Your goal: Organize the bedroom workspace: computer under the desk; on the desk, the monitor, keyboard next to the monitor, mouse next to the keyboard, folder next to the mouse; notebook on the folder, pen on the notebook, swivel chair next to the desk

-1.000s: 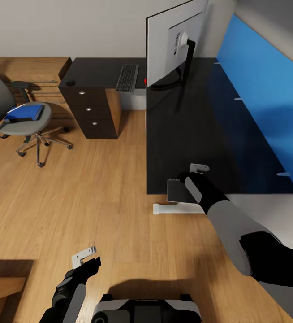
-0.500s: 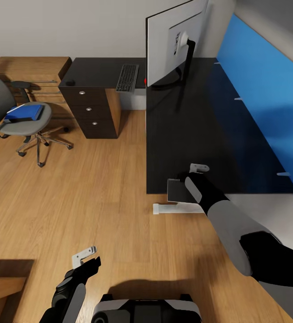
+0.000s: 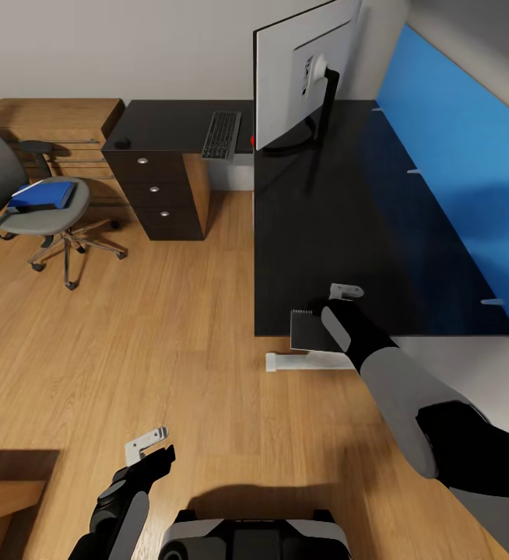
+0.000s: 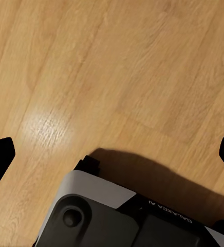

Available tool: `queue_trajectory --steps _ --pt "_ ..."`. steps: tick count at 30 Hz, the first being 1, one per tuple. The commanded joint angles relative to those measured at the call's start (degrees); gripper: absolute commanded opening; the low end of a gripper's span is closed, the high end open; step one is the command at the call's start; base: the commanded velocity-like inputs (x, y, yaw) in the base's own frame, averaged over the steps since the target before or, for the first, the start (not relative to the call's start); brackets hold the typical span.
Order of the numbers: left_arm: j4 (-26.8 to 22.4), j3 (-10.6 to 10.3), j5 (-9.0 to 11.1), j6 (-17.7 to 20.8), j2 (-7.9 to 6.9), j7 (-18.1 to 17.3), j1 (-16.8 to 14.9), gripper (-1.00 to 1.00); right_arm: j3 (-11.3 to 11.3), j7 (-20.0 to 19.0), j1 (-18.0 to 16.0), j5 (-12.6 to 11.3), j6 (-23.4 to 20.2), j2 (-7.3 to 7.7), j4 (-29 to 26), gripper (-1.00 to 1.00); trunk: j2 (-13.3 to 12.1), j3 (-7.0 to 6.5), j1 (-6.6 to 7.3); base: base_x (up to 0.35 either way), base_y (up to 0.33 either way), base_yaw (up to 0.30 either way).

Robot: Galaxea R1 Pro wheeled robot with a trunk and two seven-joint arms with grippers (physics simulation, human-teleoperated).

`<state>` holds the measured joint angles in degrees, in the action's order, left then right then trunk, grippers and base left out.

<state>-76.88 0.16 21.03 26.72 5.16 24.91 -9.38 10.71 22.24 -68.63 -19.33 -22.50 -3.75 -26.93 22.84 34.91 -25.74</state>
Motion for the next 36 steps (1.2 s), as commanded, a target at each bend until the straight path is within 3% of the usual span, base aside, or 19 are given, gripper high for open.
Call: queue_trajectory --steps 1,8,13,17,36 --pt "-0.11 0.02 0.59 0.18 0.02 0.40 -0.02 1.00 0.46 0.44 -0.01 -0.80 -0.61 0.06 2.94 1.00 0.07 0.08 -0.05 0.000 0.000 0.000" --pt "-0.09 0.00 0.49 0.16 0.06 1.40 -0.02 1.00 0.46 0.44 -0.01 -0.75 -0.61 0.12 2.94 1.00 0.07 0.08 -0.05 0.000 0.000 0.000" --pt "-0.05 -0.54 0.64 0.12 0.17 6.58 -0.02 1.00 0.46 0.44 -0.01 -0.78 -0.61 0.14 2.94 1.00 0.07 0.08 -0.05 0.000 0.000 0.000" --pt "-0.03 -1.93 0.73 0.10 0.13 8.42 -0.02 1.00 0.46 0.44 -0.01 -0.79 -0.61 0.13 2.96 1.00 0.07 0.08 -0.05 0.000 0.000 0.000" --pt "-0.02 -2.79 0.77 0.09 0.11 9.52 -0.02 1.00 0.46 0.42 -0.01 -0.80 -0.61 0.06 2.95 1.00 0.07 0.08 -0.05 0.000 0.000 0.000"
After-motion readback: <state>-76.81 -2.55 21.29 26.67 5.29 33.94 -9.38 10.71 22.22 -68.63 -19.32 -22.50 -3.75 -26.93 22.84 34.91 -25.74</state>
